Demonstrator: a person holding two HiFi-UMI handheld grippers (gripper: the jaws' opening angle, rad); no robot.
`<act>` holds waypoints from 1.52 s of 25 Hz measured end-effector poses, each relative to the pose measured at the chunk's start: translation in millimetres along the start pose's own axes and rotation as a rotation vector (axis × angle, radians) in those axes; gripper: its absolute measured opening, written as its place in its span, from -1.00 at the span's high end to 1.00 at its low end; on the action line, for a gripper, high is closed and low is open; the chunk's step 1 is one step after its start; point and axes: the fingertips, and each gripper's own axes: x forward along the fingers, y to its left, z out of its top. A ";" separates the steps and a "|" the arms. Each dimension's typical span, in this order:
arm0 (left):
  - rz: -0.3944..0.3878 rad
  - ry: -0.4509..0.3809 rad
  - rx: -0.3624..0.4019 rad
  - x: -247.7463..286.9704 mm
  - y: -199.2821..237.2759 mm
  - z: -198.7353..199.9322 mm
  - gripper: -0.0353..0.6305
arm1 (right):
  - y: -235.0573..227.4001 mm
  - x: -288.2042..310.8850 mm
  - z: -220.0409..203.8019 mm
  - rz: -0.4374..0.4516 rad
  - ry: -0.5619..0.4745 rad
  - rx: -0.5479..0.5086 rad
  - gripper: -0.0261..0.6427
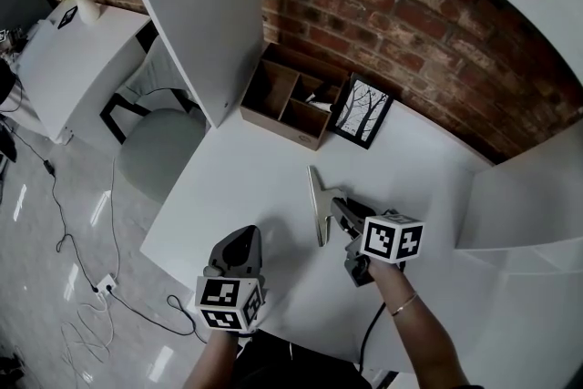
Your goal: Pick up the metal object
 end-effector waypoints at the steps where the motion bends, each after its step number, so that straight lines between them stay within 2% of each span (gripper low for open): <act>1: 0.000 0.007 -0.002 -0.6 -0.3 -1.3 0.87 | 0.0 0.5 0.2 0.004 0.004 0.006 0.73; 7: 0.023 -0.013 0.000 -3.3 3.4 1.0 0.87 | 2.6 2.1 3.2 0.058 0.008 0.078 0.81; 13: 0.025 -0.032 0.011 -9.5 1.7 8.0 0.87 | 10.6 0.6 8.7 0.055 -0.016 0.018 0.85; 23: -0.017 -0.080 0.046 -14.7 -17.7 25.5 0.87 | 33.9 -33.4 22.5 0.110 -0.128 -0.036 0.86; 27: -0.033 -0.103 0.062 -20.3 -25.7 33.4 0.87 | 54.4 -56.3 29.8 0.126 -0.191 -0.102 0.86; 34: -0.058 -0.140 0.086 -33.5 -37.1 45.2 0.87 | 98.4 -103.0 45.6 0.105 -0.334 -0.289 0.86; 38: -0.072 -0.168 0.107 -42.5 -46.4 52.9 0.87 | 113.0 -125.6 50.1 0.089 -0.400 -0.331 0.86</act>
